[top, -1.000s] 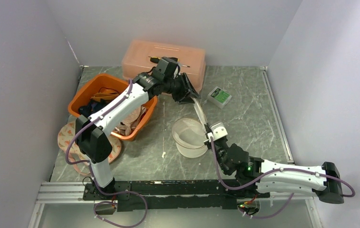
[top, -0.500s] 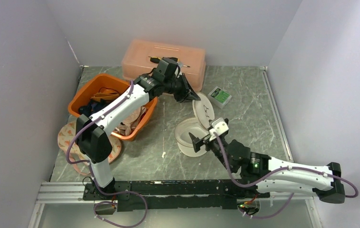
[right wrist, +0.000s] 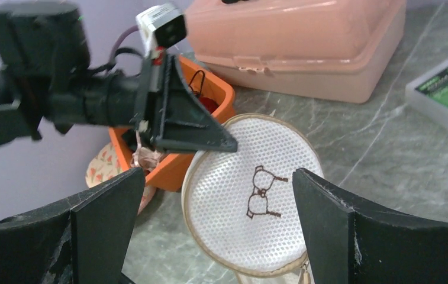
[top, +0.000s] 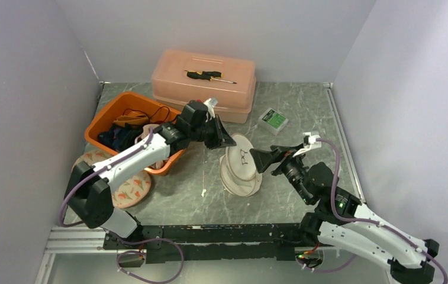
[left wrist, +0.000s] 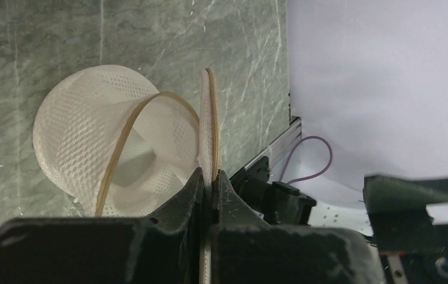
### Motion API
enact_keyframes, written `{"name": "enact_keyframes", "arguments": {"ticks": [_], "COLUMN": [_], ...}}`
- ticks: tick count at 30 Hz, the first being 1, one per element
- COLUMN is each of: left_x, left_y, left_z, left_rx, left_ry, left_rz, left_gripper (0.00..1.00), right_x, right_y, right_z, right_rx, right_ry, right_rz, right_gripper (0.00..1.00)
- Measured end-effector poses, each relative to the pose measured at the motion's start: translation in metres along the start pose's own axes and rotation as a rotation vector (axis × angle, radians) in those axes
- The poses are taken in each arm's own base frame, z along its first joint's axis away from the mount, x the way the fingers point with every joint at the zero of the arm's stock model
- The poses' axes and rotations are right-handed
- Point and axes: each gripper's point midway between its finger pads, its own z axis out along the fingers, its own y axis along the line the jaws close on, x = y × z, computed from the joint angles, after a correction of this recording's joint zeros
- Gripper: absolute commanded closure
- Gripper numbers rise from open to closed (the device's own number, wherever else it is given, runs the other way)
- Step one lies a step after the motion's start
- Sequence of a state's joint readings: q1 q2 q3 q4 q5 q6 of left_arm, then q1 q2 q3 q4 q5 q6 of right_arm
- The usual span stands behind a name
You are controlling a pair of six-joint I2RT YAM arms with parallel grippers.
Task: Unzip the laundry bag and remove the bra
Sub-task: Close the laundry bag at the center of the board.
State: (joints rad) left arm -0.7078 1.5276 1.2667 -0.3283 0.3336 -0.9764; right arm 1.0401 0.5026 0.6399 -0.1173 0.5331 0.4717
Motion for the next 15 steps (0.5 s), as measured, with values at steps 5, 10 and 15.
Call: {"name": "enact_keyframes", "arguments": {"ticks": [5,10,15], "left_x": [0.014,0.019,0.024], "left_y": [0.003,-0.009,-0.006], "left_z": [-0.005,-0.009,-0.013], "left_rx": [0.055,0.129,0.166], "left_ry": [-0.051,-0.11,-0.151], "left_rz": [0.082,0.141,0.159], "left_gripper": [0.97,0.97,0.97], "right_x": [0.013,0.045,0.083], "right_y": [-0.024,-0.07,-0.095], "right_z": [0.009,0.011,0.001], "right_rx": [0.061,0.171,0.194], "right_ry": [0.036,0.084,0.145], "right_rz": [0.145,0.275,0.388], "right_gripper": [0.03,0.07,0.12]}}
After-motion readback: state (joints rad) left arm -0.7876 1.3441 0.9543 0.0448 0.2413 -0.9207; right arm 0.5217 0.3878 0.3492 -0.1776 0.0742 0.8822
